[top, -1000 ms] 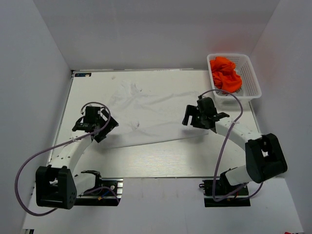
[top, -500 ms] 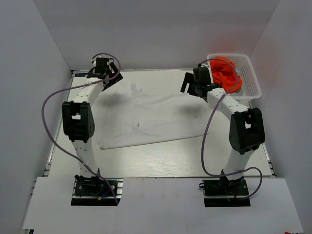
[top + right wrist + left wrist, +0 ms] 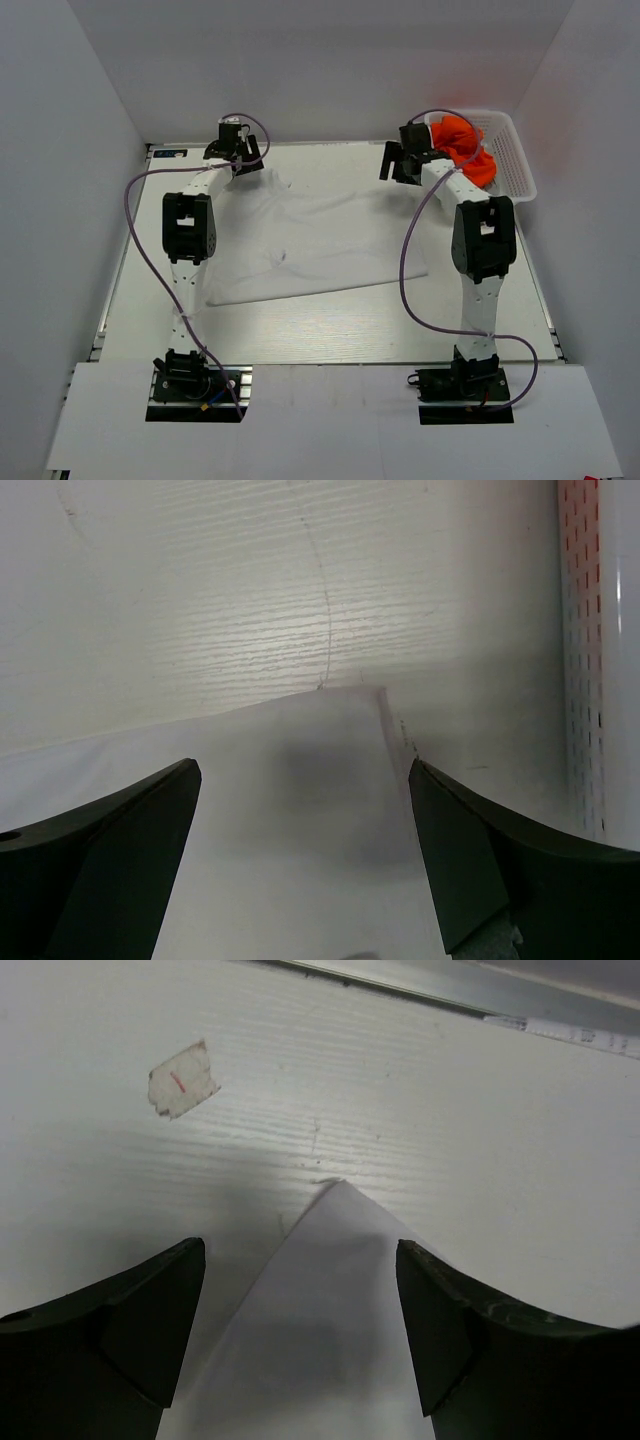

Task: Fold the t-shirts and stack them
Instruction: Grap the side of the flattened tshirt furthest away from the robot with both arms

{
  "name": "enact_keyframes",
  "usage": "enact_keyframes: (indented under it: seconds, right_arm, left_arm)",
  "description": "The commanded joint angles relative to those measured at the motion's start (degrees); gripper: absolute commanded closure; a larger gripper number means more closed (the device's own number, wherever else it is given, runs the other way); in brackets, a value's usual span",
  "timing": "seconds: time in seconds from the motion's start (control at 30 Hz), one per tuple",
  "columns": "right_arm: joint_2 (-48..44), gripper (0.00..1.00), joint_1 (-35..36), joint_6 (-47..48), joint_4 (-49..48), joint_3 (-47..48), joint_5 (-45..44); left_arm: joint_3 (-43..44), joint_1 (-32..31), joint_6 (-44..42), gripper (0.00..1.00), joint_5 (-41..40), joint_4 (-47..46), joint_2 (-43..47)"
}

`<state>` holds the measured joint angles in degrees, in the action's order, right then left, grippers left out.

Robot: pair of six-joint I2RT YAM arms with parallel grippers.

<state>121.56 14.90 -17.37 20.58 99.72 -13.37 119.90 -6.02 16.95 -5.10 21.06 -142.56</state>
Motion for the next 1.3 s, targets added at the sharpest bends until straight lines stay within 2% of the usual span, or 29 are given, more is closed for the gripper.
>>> enact_keyframes:
  seconds: [0.0,0.1,0.23,0.37,0.47,0.57,0.6,0.63,0.73,0.77,0.8,0.87,0.9,0.97,1.0,1.07,1.23,1.27]
  right_arm:
    - [2.2,0.09,-1.0,2.1,2.9,3.9,-0.6]
    - [3.3,0.09,-2.0,1.5,3.0,4.0,0.6]
    - [5.5,0.09,-2.5,1.4,3.1,5.7,3.1]
    - [8.2,0.09,-3.0,0.7,3.4,9.6,2.5]
    - [10.5,0.09,-3.2,-0.1,3.9,12.3,2.6]
    - [14.0,0.09,-3.1,-0.9,4.1,15.1,3.6]
    - [15.1,0.09,-3.3,-1.3,5.0,16.3,5.0]
    - [15.5,0.11,-3.4,-1.4,5.1,16.9,5.8]
    - [15.6,0.32,-3.2,-1.5,4.9,16.0,8.9]
    - [15.5,0.38,-3.2,-1.6,5.1,15.8,9.5]
    - [15.4,0.49,-3.2,-2.1,5.2,15.2,9.4]
    - [14.5,0.65,-3.3,-2.4,5.1,13.8,8.7]
    - [14.2,0.84,-3.3,-2.8,5.2,13.1,8.4]
    - [12.3,0.96,-3.4,-2.8,4.2,11.7,7.3]
    - [12.0,1.0,-3.4,-2.6,3.8,11.5,7.3]
    - [10.7,1.0,-3.1,-2.8,2.1,10.6,7.2]
    - [6.3,1.0,-2.9,-1.4,-0.5,7.4,8.6]
    - [6.3,1.0,-2.9,-1.4,-1.5,6.5,9.2]
  left_arm:
    - [2.4,-0.2,-2.6,0.14,2.7,-4.0,-0.1]
    - [3.0,-0.8,-3.7,0.18,1.9,-2.7,-1.4]
    - [1.6,-2.0,-5.6,0.18,-1.7,-4.2,-3.5]
    - [4.4,-3.2,-7.5,0.27,-6.1,-2.3,-6.4]
    - [5.9,-3.7,-7.5,0.4,-6.7,-2.3,-7.1]
    - [5.9,-4.3,-7.5,0.63,-6.7,-2.3,-7.6]
    - [5.9,-4.3,-7.5,0.74,-6.7,-2.3,-7.6]
    - [5.1,-4.3,-7.5,0.8,-6.7,-2.3,-7.6]
    - [1.7,-4.3,-6.6,1.0,-8.8,-4.5,-5.2]
    - [0.5,-4.3,-6.6,1.0,-8.8,-5.5,-4.5]
    - [-0.6,-4.3,-6.6,1.0,-8.8,-7.9,-2.8]
    - [-3.8,-4.3,-6.6,1.0,-7.5,-10.1,-1.1]
    - [-4.5,-4.3,-6.6,1.0,-7.5,-10.9,-0.3]
    - [-7.2,-4.3,-5.4,1.0,-8.2,-14.0,2.3]
    - [-8.9,-4.3,-5.4,1.0,-8.3,-14.0,3.5]
    - [-13.2,-4.3,-4.9,1.0,-7.6,-19.8,9.0]
    - [-30.9,-4.9,-3.8,1.0,-5.3,-32.9,19.9]
    - [-31.0,-4.9,-3.8,1.0,-6.0,-34.8,21.6]
